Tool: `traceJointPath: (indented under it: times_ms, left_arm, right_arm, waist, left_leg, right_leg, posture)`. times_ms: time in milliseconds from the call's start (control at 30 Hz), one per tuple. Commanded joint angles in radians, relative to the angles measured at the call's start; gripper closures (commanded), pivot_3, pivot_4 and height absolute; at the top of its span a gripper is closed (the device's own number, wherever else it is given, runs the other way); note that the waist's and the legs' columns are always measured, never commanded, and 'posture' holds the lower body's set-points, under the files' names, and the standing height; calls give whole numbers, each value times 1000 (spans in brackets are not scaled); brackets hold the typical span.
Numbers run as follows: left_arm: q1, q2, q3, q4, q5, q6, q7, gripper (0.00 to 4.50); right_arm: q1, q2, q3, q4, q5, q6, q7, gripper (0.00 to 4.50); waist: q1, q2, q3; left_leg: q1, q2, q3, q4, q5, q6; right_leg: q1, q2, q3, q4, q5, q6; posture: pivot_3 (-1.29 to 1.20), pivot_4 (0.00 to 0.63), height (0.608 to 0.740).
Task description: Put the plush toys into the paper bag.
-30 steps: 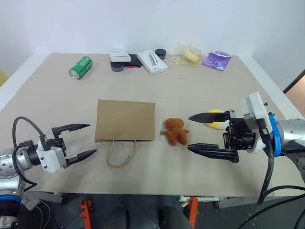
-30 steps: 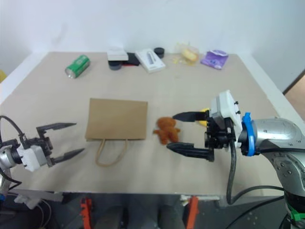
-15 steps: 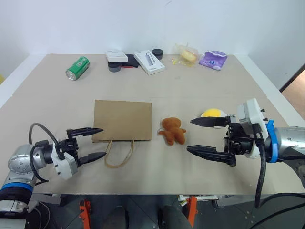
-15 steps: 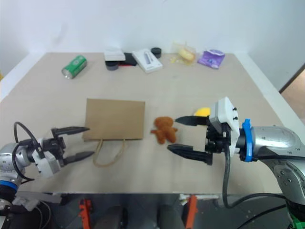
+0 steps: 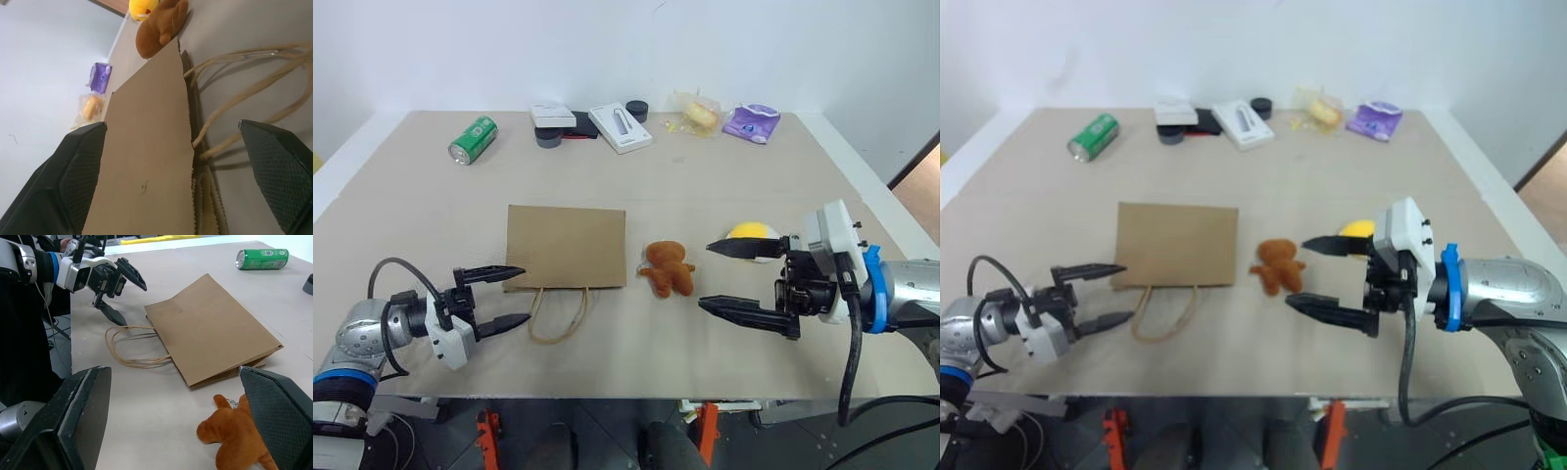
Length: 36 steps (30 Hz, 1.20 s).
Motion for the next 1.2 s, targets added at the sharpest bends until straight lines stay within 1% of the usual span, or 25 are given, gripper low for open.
traceJointPath:
  times_ms: [33, 233, 400, 500, 533, 567, 600, 700, 733, 833, 933, 967, 1033, 1067, 1200]
  left_arm:
    - [-6, -4, -23, -13, 24, -11, 57, 34]
    - [-11, -32, -80, -52, 86, 3, 117, 34]
    - [-25, -38, -108, -60, 107, 16, 162, 34]
    - [-31, -30, -127, -59, 100, 22, 179, 871]
    - [-34, -27, -133, -58, 98, 25, 184, 1309]
    - [-37, -25, -138, -58, 97, 28, 189, 1950]
    - [-39, -23, -143, -59, 94, 32, 193, 2390]
    - [-45, -19, -152, -65, 80, 49, 198, 4010]
    - [-45, -16, -157, -71, 67, 64, 197, 4443]
    - [-28, -5, -173, -171, -71, 241, 164, 4443]
    - [-10, 1, -140, -379, -248, 515, 150, 4443]
    - [-4, 2, -125, -446, -286, 597, 153, 4443]
    - [16, 2, -100, -569, -326, 726, 162, 4500]
    - [27, -3, -88, -614, -335, 773, 167, 4500]
    - [87, -30, -48, -772, -346, 926, 194, 4500]
  right_arm:
    - [-21, -11, -23, -13, 6, -19, -5, 13]
    - [-42, -9, -12, -9, 8, -15, -13, 13]
    - [-47, -8, -12, -15, 14, -8, -24, 13]
    - [-43, -6, -15, -23, 20, -4, -33, 0]
    - [-42, -6, -16, -25, 22, -3, -36, 0]
    - [-41, -6, -17, -26, 24, -2, -39, 0]
    - [-40, -6, -17, -27, 26, -2, -41, 0]
    - [-36, -3, -13, -31, 27, -3, -48, 0]
    - [-35, 0, -11, -33, 28, -2, -52, 0]
    - [-24, 11, 7, -43, 29, 4, -68, 0]
    - [2, 59, 50, -65, 33, 9, -111, 0]
    - [11, 82, 73, -75, 27, 8, -132, 0]
    - [20, 163, 141, -74, -18, -13, -198, 524]
    - [21, 203, 176, -65, -44, -26, -224, 892]
    - [0, 383, 333, 30, -194, -88, -334, 2747]
  waist:
    - [0, 0, 0]
    - [0, 0, 0]
    - [0, 0, 0]
    - [0, 0, 0]
    - [0, 0, 0]
    - [0, 0, 0]
    - [0, 0, 0]
    - [0, 0, 0]
    - [0, 0, 0]
    - [0, 0, 0]
    - [0, -1, 0]
    - [0, -1, 0]
    - [0, -1, 0]
    - [-1, 0, 0]
    - [-7, 0, 0]
  left_leg:
    - [0, 0, 0, 0, 0, 0]
    - [0, 0, 0, 0, 0, 0]
    - [0, 0, 0, 0, 0, 0]
    - [0, 0, 0, 0, 0, 0]
    - [0, 0, 0, 0, 0, 0]
    - [0, 0, 0, 0, 0, 0]
    - [0, 0, 0, 0, 0, 0]
    - [0, 0, 0, 0, 0, 0]
    - [0, 0, 0, 0, 0, 0]
    - [0, 0, 0, 0, 0, 0]
    - [0, 1, -1, 0, 0, 0]
    - [0, 1, -1, 0, 0, 0]
    - [0, 1, -1, 0, 0, 0]
    - [0, 1, -1, 0, 0, 0]
    - [1, 1, 0, -1, 0, 0]
  right_leg:
    - [0, 0, 0, 0, 0, 0]
    - [0, 0, 0, 0, 0, 0]
    - [0, 0, -1, 0, 0, 0]
    - [0, 0, 0, 0, 0, 0]
    - [0, 0, 0, 0, 0, 0]
    - [0, 0, 0, 0, 0, 0]
    - [0, 0, 0, 0, 0, 0]
    - [0, 0, 0, 0, 0, 0]
    - [0, 0, 0, 0, 0, 0]
    - [0, 0, 0, 0, 0, 0]
    - [0, 0, 0, 0, 0, 0]
    - [0, 0, 0, 0, 0, 0]
    - [0, 0, 0, 0, 0, 0]
    - [0, 1, 0, 0, 0, 0]
    - [-1, 2, 2, 1, 0, 0]
  posture:
    - [0, 150, 740]
    - [0, 150, 740]
    - [0, 150, 740]
    - [0, 150, 740]
    - [0, 150, 740]
    - [0, 150, 740]
    - [0, 150, 740]
    - [0, 150, 740]
    - [0, 150, 740]
    - [0, 150, 740]
    - [0, 150, 740]
    - [0, 150, 740]
    - [0, 150, 740]
    - [0, 150, 740]
    - [0, 150, 740]
